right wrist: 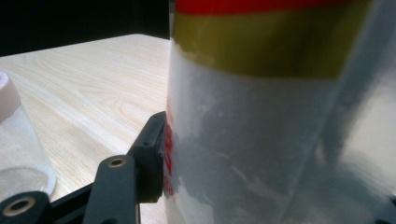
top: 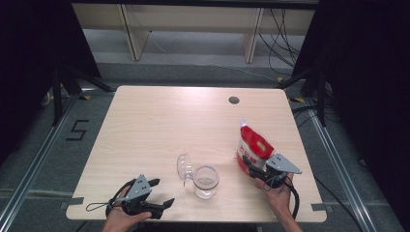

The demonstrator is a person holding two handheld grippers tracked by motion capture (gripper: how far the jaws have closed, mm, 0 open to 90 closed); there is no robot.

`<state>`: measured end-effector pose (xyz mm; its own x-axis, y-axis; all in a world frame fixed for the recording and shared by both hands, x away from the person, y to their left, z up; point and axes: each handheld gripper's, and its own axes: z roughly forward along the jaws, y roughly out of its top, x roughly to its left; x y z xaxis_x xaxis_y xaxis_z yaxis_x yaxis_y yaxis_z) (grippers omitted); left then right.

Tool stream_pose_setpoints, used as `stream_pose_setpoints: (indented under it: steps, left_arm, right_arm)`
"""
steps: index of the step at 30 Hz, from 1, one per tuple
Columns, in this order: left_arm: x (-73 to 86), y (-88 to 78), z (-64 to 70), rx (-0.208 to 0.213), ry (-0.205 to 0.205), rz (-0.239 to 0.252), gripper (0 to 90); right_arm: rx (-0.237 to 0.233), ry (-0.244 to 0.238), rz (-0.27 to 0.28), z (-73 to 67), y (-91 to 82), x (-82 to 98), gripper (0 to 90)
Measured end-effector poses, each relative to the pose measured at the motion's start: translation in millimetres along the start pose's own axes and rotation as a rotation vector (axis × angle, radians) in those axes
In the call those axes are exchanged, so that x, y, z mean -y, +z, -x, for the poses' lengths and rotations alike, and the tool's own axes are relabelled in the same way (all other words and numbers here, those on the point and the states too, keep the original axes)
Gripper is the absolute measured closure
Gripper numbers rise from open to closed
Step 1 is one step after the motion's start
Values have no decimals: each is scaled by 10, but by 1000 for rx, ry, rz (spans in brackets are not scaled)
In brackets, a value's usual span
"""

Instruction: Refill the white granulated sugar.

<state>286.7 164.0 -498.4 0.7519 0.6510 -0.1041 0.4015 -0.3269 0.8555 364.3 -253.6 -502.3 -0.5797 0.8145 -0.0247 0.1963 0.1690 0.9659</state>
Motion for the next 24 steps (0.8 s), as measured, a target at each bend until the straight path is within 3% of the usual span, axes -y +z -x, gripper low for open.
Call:
stream_pose_setpoints:
  steps: [2,4,7,9,14,15,19,20,21,22,24]
  left_arm:
    - [-3,-6,2,-3,4,-1,158]
    - [-4,-3,6,-1,1,7,158]
    - [-4,-3,5,-1,9,5,158]
    - [-4,-3,4,0,7,6,158]
    - [1,0,11,4,5,0,158]
    - [2,0,10,2,8,-7,158]
    - [6,15,16,8,4,13,158]
    - [2,8,12,11,7,4,158]
    - [-3,-12,-6,-6,34,-25,158]
    - [-2,-8,5,0,18,-10,158]
    - [-3,-13,-8,-6,31,-23,158]
  right_arm:
    - [8,-6,-7,-4,-23,-10,464]
    - [16,-71,-13,2,-51,-28,469]
    - [17,-95,-5,-18,-57,-38,473]
    - [15,-158,-14,-25,-78,-57,476]
    - [24,-236,-20,-116,-115,-108,483]
    - [31,-269,-15,-114,-119,-115,484]
    - [30,-271,-20,-148,-139,-115,486]
    - [28,-287,-32,-145,-145,-115,486]
    - [31,-284,-29,-152,-141,-110,487]
    - [23,-294,-30,-145,-144,-114,487]
    - [24,-288,-30,-152,-146,-115,488]
